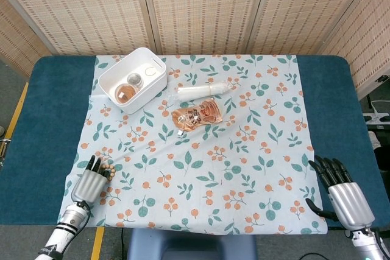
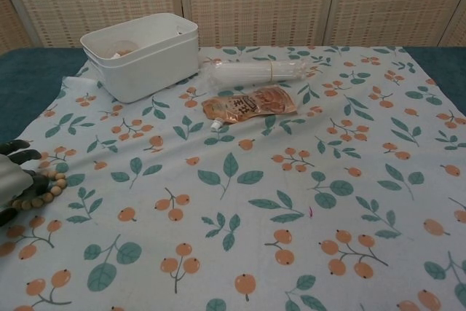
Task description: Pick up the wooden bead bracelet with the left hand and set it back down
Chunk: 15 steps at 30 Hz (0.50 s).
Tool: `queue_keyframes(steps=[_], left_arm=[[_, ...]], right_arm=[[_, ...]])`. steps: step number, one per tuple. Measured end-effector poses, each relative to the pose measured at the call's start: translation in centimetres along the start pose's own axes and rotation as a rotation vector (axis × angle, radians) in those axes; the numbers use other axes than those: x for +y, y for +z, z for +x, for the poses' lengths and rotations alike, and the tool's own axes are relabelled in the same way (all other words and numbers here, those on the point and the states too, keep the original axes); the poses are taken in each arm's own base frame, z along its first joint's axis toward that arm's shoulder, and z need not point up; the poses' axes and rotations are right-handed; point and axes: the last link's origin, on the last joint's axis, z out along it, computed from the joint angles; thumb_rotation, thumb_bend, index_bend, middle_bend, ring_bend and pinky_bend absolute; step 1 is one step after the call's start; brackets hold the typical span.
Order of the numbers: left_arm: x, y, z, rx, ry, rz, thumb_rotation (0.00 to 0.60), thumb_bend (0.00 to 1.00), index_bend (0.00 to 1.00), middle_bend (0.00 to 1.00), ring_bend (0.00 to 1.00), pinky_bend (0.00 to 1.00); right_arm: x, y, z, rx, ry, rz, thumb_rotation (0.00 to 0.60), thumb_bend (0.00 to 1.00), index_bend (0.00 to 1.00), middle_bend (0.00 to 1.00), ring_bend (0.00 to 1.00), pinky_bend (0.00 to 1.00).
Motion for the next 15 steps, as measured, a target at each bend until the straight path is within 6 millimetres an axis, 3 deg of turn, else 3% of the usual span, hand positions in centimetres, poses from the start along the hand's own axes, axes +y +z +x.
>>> queue_keyframes(steps=[7,15], left_arm=[[-0.2,0.1,0.8,0.045,0.011,-0.001,0.6,0.53,0.69,0.74,0.33,0.13],[-1.5,0.9,1.5,0.112,0.037,0.045,0.6,0.67,0.77,0.81,0.39,0.15]], right_arm=[[0.0,-0.1,0.1,0.002,0.006,-0.002,0.457,0.24,0.0,0.0,0.0,0.0],[0.1,-0.1,0.1,0.0,0.006,-0.004,0.459,0.24,0.0,0.0,0.0,0.0]])
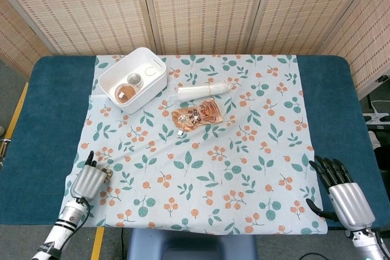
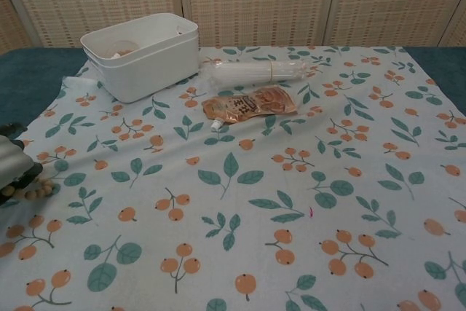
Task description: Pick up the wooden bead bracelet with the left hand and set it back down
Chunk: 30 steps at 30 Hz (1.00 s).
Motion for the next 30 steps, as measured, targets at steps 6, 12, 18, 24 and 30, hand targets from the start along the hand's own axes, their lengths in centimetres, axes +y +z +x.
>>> queue_keyframes(steps=[6,12,18,24,30], left_arm=[[-1.3,1.0,0.9,0.022,-0.034,0.029,0.6,0.77,0.79,0.83,0.41,0.17],[-2.6,1.7,1.2,-0.037,-0.249,0.059,0.6,0.84,0.8,0.85,0.44,0.19],[-5.6,3.2,2.7,-0.093,-0.703,0.112,0.6,0.96,0.8,0.84,0.46,0.19],[-8.8,5.1,4.9,-0.189,-1.367,0.124,0.6,0.99,0.74,0.8,0.45,0.14],[-10.1,5.8,5.2,-0.4,-1.973,0.171,0.6,1.0,0.57,0.67,0.36,0.09]], right_arm=[[0.0,0.1,-0.1,-0.005,-0.004,0.0,0.458,0.24,0.0,0.0,0.0,0.0],[0.0,0.2,-0.1,-0.007,-0.007,0.0,0.457,0.24,0.0,0.0,0.0,0.0],[0.0,0.3,-0.3,-0.014,-0.01,0.0,0.457,0.24,0.0,0.0,0.0,0.0],[0.2,0.3,-0.1,-0.01,-0.008,-0.006,0.459,0.24,0.0,0.0,0.0,0.0],[0.1,0.3,-0.2,-0.019,-0.006,-0.003,0.457,0.24,0.0,0.0,0.0,0.0]])
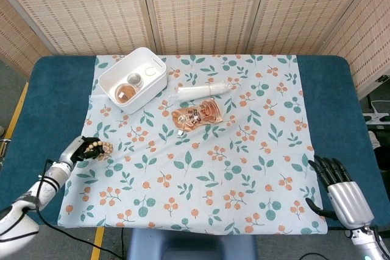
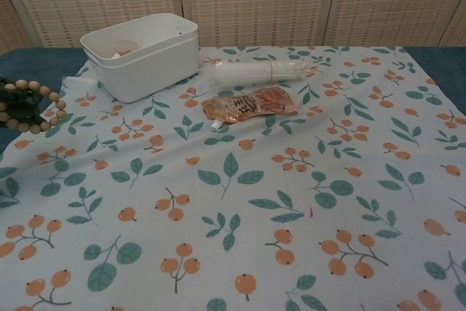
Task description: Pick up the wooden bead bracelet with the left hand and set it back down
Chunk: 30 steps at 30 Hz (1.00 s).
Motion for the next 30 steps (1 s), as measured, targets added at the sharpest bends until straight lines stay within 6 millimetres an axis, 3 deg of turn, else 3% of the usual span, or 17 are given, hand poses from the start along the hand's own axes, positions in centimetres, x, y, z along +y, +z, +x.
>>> queue_keyframes(steps=[5,7,10,13,17,21,26,30], left_arm=[[0.3,-0.1,2.1,-0.056,-0.378,0.045,0.6,0.98,0.61,0.7,0.36,0.06],[0.7,-0.1,2.8,-0.074,-0.431,0.029,0.6,0.93,0.61,0.7,0.36,0.05],[0.9,0.0,4.3,-0.079,-0.433,0.011,0.6,0.82,0.59,0.69,0.34,0.04],[0.9,0.2,6.0,-0.081,-0.446,-0.007,0.6,0.79,0.57,0.67,0.31,0.04],[0.3,0.5,8.1,-0.081,-0.443,-0.032,0.6,0.68,0.42,0.56,0.21,0.01],[0.1,0.8,8.5,-0.109,-0.404,-0.074,0.6,0.59,0.33,0.48,0.15,0.0],[-0.4,0.8,8.6,-0.118,-0.377,-0.111,0.6,0.51,0.37,0.49,0.15,0.0],[-0.7,0.8,8.7,-0.105,-0.402,-0.128,0.511,0.49,0.45,0.54,0.17,0.0]], right_arm=[[-0.1,0.1,-0.1,-0.003,0.0,0.002,0.457,0.24,0.0,0.0,0.0,0.0],[-0.2,0.1,-0.2,-0.006,-0.001,0.003,0.458,0.24,0.0,0.0,0.0,0.0],[-0.1,0.1,-0.2,-0.009,-0.002,0.0,0.458,0.24,0.0,0.0,0.0,0.0],[-0.1,0.1,-0.2,-0.009,-0.004,-0.002,0.459,0.24,0.0,0.0,0.0,0.0],[-0.1,0.1,-0.3,-0.012,-0.008,-0.005,0.457,0.24,0.0,0.0,0.0,0.0],[-0.1,0.1,-0.3,-0.013,-0.006,-0.005,0.458,0.24,0.0,0.0,0.0,0.0],[-0.1,0.2,-0.3,-0.018,-0.002,-0.003,0.457,0.24,0.0,0.0,0.0,0.0],[-0.1,0.2,-0.4,-0.022,-0.003,-0.001,0.458,0.24,0.0,0.0,0.0,0.0]])
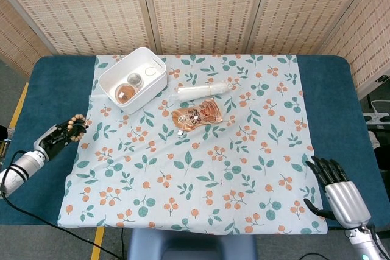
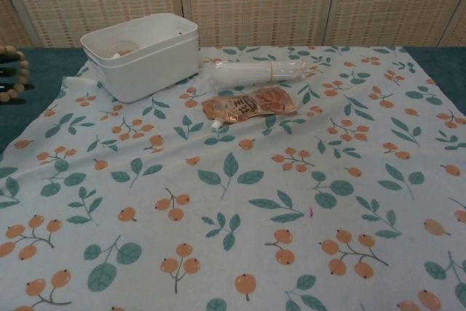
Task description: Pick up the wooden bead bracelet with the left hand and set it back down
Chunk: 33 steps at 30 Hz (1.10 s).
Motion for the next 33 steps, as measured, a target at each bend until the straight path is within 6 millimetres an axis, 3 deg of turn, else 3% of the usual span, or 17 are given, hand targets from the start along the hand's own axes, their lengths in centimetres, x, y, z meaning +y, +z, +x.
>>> queue_keyframes(steps=[4,8,13,18,25,30,32,33], left_arm=[[-0.32,0.01,0.23,0.029,-0.002,-0.003,0.399,0.48,0.48,0.57,0.18,0.0],[-0.67,0.03,0.1,0.039,-0.019,0.0,0.372,0.48,0.5,0.59,0.19,0.0],[-0.87,0.09,-0.03,0.041,-0.016,0.003,0.377,0.5,0.52,0.6,0.2,0.0],[-0.85,0.07,-0.13,0.037,-0.01,-0.001,0.476,0.73,0.52,0.6,0.2,0.0],[-0.98,0.09,-0.26,0.037,-0.005,-0.004,0.563,0.97,0.51,0.6,0.2,0.0],[-0.99,0.08,-0.49,0.026,0.001,-0.009,0.545,1.0,0.49,0.57,0.2,0.0],[-0.99,0.05,-0.58,0.019,0.004,-0.013,0.512,1.0,0.47,0.56,0.19,0.0],[-1.01,0.04,-0.6,0.018,0.004,-0.013,0.463,0.99,0.45,0.54,0.19,0.0]], right_arm=[[0.02,0.03,-0.01,0.001,0.0,-0.002,0.458,0.24,0.0,0.0,0.0,0.0],[-0.01,0.06,-0.07,-0.002,0.0,-0.001,0.458,0.24,0.0,0.0,0.0,0.0],[-0.01,0.07,-0.07,-0.002,-0.001,-0.001,0.458,0.24,0.0,0.0,0.0,0.0],[0.04,0.06,-0.02,0.002,0.0,-0.003,0.457,0.24,0.0,0.0,0.0,0.0],[-0.01,-0.02,0.0,0.002,0.0,0.0,0.458,0.24,0.0,0.0,0.0,0.0],[0.01,-0.01,0.01,0.003,0.001,-0.002,0.457,0.24,0.0,0.0,0.0,0.0],[0.01,-0.01,0.01,0.003,0.001,-0.002,0.458,0.24,0.0,0.0,0.0,0.0],[0.01,-0.01,0.01,0.003,0.001,-0.002,0.459,0.24,0.0,0.0,0.0,0.0]])
